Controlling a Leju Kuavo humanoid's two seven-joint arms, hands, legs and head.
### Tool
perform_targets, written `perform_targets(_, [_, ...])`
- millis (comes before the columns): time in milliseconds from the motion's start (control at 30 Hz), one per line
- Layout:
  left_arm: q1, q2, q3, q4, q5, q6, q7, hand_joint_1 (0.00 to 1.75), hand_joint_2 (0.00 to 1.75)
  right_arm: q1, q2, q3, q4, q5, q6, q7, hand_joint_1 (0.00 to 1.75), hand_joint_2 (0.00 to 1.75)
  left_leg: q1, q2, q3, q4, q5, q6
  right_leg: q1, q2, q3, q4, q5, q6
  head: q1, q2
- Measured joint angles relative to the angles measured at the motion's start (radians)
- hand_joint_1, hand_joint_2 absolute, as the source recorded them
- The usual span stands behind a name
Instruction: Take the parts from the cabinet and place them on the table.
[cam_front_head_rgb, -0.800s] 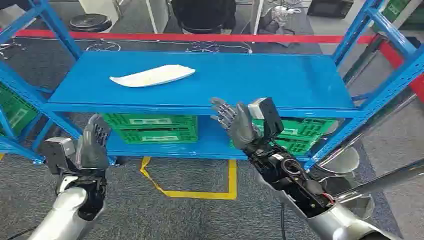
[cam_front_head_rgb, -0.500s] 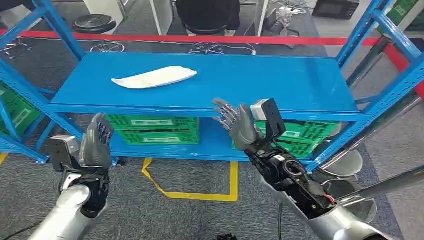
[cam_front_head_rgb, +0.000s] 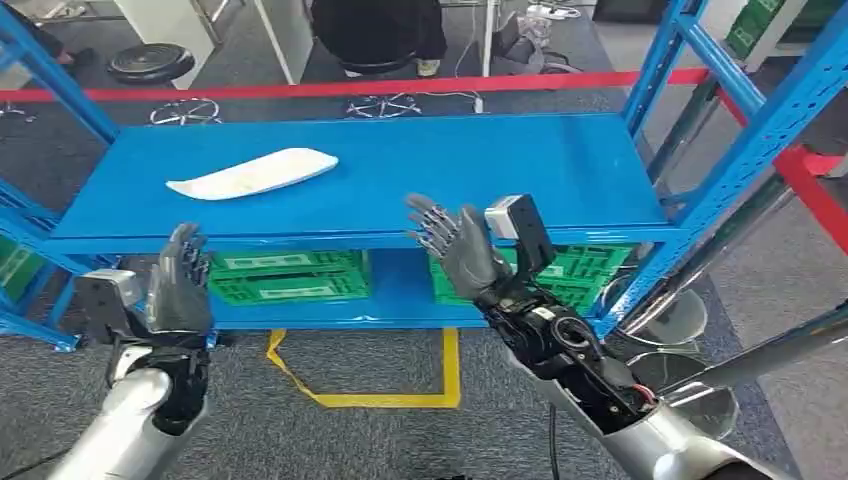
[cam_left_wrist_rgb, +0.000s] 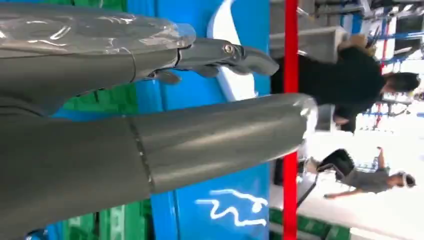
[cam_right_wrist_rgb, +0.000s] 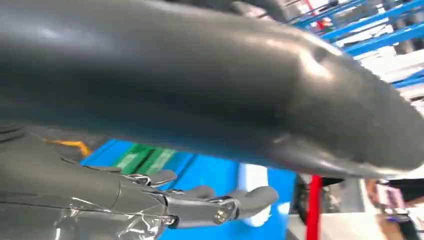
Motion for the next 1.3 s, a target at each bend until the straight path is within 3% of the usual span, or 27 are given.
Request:
perform_targets(67, [0.006,-0.001,0.000,0.001,0.000,0.000,0.000,0.00,0.00,0.004,0.000,-0.001,0.004,0.000,-0.003,0.000,0.00,0.00,0.021,0.002,0.001,0.018,-0.017,-0.041,-0.022,-0.005,-0.017,0.001,0.032,0.027,0.005,0.000])
perform_targets(133, [0.010,0.001,0.000,0.002,0.001,-0.001,0.000,0.00,0.00,0.006,-0.002,-0.003,0.008,0.000,-0.003,0.000,0.00,0.00,0.053,0.001,-0.008,0.073,-0.055,-0.087,-0.053,-0.016,0.051,-0.146,0.118,0.066,0.010,0.000])
perform_targets(167, [0.009,0.001,0.000,0.003,0.001,-0.002,0.000,0.00,0.00,0.006,-0.002,-0.002,0.010,0.000,-0.003,-0.001,0.00,0.00,0.067,0.000,-0.025,0.128,-0.086,-0.111,-0.057,-0.010,0.064,-0.175,0.090,0.101,0.011,0.000])
perform_targets(200, [0.007,0.002,0.000,0.003,0.002,-0.002,0.000,0.00,0.00,0.004,0.000,0.000,0.016,0.000,-0.003,-0.001,0.00,0.00,0.062,-0.005,-0.059,0.177,-0.114,-0.122,-0.053,0.003,0.054,-0.110,0.065,0.099,0.024,0.000])
perform_targets(233, [0.010,0.002,0.000,0.003,0.001,-0.003,0.000,0.00,0.00,0.007,0.003,-0.001,0.012,0.000,-0.004,-0.002,0.00,0.00,0.075,-0.005,-0.075,0.227,-0.138,-0.137,-0.050,0.011,0.034,-0.085,0.040,0.043,0.024,0.000])
perform_targets(267, [0.011,0.001,0.000,0.002,0.000,-0.003,-0.004,0.00,0.00,0.016,0.003,-0.002,0.013,0.000,-0.006,-0.002,0.00,0.00,0.077,-0.004,-0.084,0.238,-0.144,-0.142,-0.051,0.009,0.024,-0.071,0.036,0.023,0.004,0.000])
perform_targets(300, [0.012,0.001,0.000,0.001,0.000,-0.003,-0.004,0.00,0.00,0.015,0.003,-0.002,0.013,0.000,-0.008,-0.003,0.00,0.00,0.078,-0.006,-0.089,0.239,-0.150,-0.149,-0.051,0.010,0.021,-0.064,0.032,0.012,0.000,0.000])
perform_targets(333, [0.012,0.001,0.000,0.002,0.001,-0.003,-0.003,0.00,0.00,0.010,0.003,-0.002,0.013,0.000,-0.007,-0.003,0.00,0.00,0.077,-0.007,-0.089,0.239,-0.154,-0.156,-0.049,0.016,0.017,-0.059,0.033,0.011,-0.007,0.000])
perform_targets(367, [0.008,0.000,0.000,0.002,0.001,-0.003,-0.003,0.00,0.00,0.009,0.003,-0.002,0.011,0.000,-0.008,-0.003,0.00,0.00,0.078,-0.005,-0.092,0.256,-0.170,-0.152,-0.042,0.017,0.018,-0.064,0.032,-0.001,-0.023,0.000])
perform_targets(400, [0.004,0.001,0.000,0.002,0.001,-0.003,-0.003,0.00,0.00,0.008,0.003,-0.003,0.008,0.000,-0.008,-0.003,0.00,0.00,0.076,-0.004,-0.130,0.329,-0.208,-0.130,-0.037,0.017,0.019,-0.066,0.033,-0.009,-0.037,0.000])
perform_targets(467, [0.005,-0.001,0.000,0.002,0.000,-0.003,-0.003,0.00,0.00,0.007,0.003,-0.005,0.007,0.000,-0.009,-0.003,0.00,0.00,0.047,-0.005,-0.241,0.525,-0.277,-0.098,-0.028,0.017,0.024,-0.083,0.040,-0.016,-0.037,0.000])
perform_targets(500, [0.005,0.000,0.000,0.002,0.000,-0.003,-0.003,0.00,0.00,0.010,0.003,-0.003,0.007,0.000,-0.009,-0.003,0.00,0.00,0.028,-0.006,-0.298,0.613,-0.299,-0.085,-0.022,0.016,0.025,-0.089,0.043,-0.020,-0.036,0.000])
perform_targets(533, [0.005,0.000,0.000,0.002,0.001,-0.003,-0.003,0.00,0.00,0.012,0.003,-0.003,0.007,0.000,-0.009,-0.003,0.00,0.00,0.008,-0.008,-0.337,0.658,-0.298,-0.069,-0.016,0.017,0.025,-0.092,0.046,-0.024,-0.035,0.000])
perform_targets(600, [0.006,0.001,0.000,0.002,0.001,-0.003,-0.003,0.00,0.00,0.013,0.003,-0.003,0.007,0.000,-0.010,-0.003,0.00,0.00,-0.030,-0.012,-0.328,0.586,-0.232,-0.026,-0.008,0.019,0.025,-0.095,0.048,-0.028,-0.036,0.000])
perform_targets(700, [0.001,0.003,0.000,0.002,0.001,-0.002,0.000,0.00,0.00,0.018,0.003,-0.003,0.007,0.000,-0.011,-0.003,0.00,0.00,-0.094,-0.021,-0.214,0.326,-0.116,0.054,-0.009,0.022,0.040,-0.120,0.061,-0.031,-0.035,0.000])
perform_targets(733, [0.000,0.002,0.000,0.002,0.001,-0.001,0.000,0.00,0.00,0.021,0.003,-0.004,0.007,0.000,-0.011,-0.003,0.00,0.00,-0.108,-0.028,-0.190,0.274,-0.105,0.063,0.002,0.027,0.044,-0.129,0.064,-0.027,-0.038,0.000])
perform_targets(833, [-0.002,0.001,0.000,0.002,0.000,0.005,0.000,0.00,0.00,0.023,0.004,-0.002,0.007,0.001,-0.012,-0.002,0.00,0.00,-0.102,-0.030,-0.182,0.262,-0.086,0.031,0.009,0.030,0.054,-0.148,0.070,-0.022,-0.035,0.000])
perform_targets(867, [-0.002,0.000,0.000,0.002,0.000,0.007,0.000,0.00,0.00,0.024,0.004,-0.004,0.007,0.001,-0.014,-0.002,0.00,0.00,-0.089,-0.027,-0.173,0.246,-0.074,0.021,0.013,0.027,0.052,-0.144,0.067,-0.020,-0.034,0.000])
perform_targets(900, [-0.001,0.000,0.000,0.002,0.000,0.008,0.000,0.00,0.00,0.025,0.004,-0.005,0.007,0.001,-0.015,-0.002,0.00,0.00,-0.089,-0.025,-0.168,0.241,-0.072,0.021,0.018,0.015,0.041,-0.121,0.046,-0.023,-0.032,0.000])
perform_targets(1000, [0.006,-0.001,0.000,0.002,0.000,0.009,0.000,0.00,0.00,0.024,0.004,-0.004,0.007,0.003,-0.014,-0.002,0.00,0.00,-0.087,-0.022,-0.167,0.243,-0.075,0.030,0.031,0.004,-0.051,0.101,-0.066,-0.020,-0.022,0.000])
perform_targets(1033, [0.009,-0.001,0.000,0.003,0.000,0.009,0.000,0.00,0.00,0.024,0.004,-0.004,0.007,0.003,-0.014,-0.002,0.00,0.00,-0.088,-0.021,-0.167,0.244,-0.075,0.030,0.034,0.004,-0.072,0.152,-0.079,-0.018,-0.021,0.000])
perform_targets(1067, [0.012,-0.001,0.000,0.003,0.000,0.010,-0.001,0.00,0.00,0.024,0.004,-0.004,0.007,0.003,-0.014,-0.002,0.00,0.00,-0.088,-0.021,-0.166,0.246,-0.077,0.031,0.035,0.002,-0.071,0.154,-0.067,-0.018,-0.021,0.000])
perform_targets(1100, [0.012,-0.001,0.000,0.003,0.000,0.011,-0.001,0.00,0.00,0.024,0.004,-0.004,0.007,0.003,-0.013,-0.002,0.00,0.00,-0.088,-0.021,-0.165,0.248,-0.079,0.032,0.037,0.000,-0.050,0.111,-0.036,-0.019,-0.020,0.000])
perform_targets(1167, [0.013,-0.002,0.000,0.003,-0.004,0.017,-0.001,0.00,0.00,0.023,0.003,-0.006,0.005,0.005,-0.013,-0.001,0.00,0.00,-0.088,-0.022,-0.155,0.254,-0.090,0.031,0.044,-0.002,0.049,-0.080,0.061,-0.031,-0.011,0.000])
perform_targets(1200, [0.014,-0.002,0.000,0.003,-0.006,0.017,-0.001,0.00,0.00,0.023,0.003,-0.006,0.003,0.005,-0.012,-0.001,0.00,0.00,-0.087,-0.021,-0.153,0.256,-0.095,0.029,0.048,-0.007,0.077,-0.135,0.057,-0.045,-0.012,0.000])
perform_targets(1233, [0.012,-0.002,0.000,0.003,-0.006,0.018,-0.002,0.00,0.00,0.022,0.004,-0.005,0.002,0.005,-0.011,0.000,0.00,0.00,-0.091,-0.020,-0.162,0.264,-0.096,0.025,0.055,-0.011,0.093,-0.146,0.058,-0.050,-0.018,0.000])
perform_targets(1300, [0.017,-0.003,0.000,0.003,-0.006,0.018,-0.001,0.00,0.00,0.022,0.004,-0.004,-0.004,0.005,-0.010,0.000,0.00,0.00,-0.083,-0.018,-0.170,0.266,-0.095,0.019,0.058,-0.007,0.094,-0.161,0.051,-0.060,-0.011,0.000])
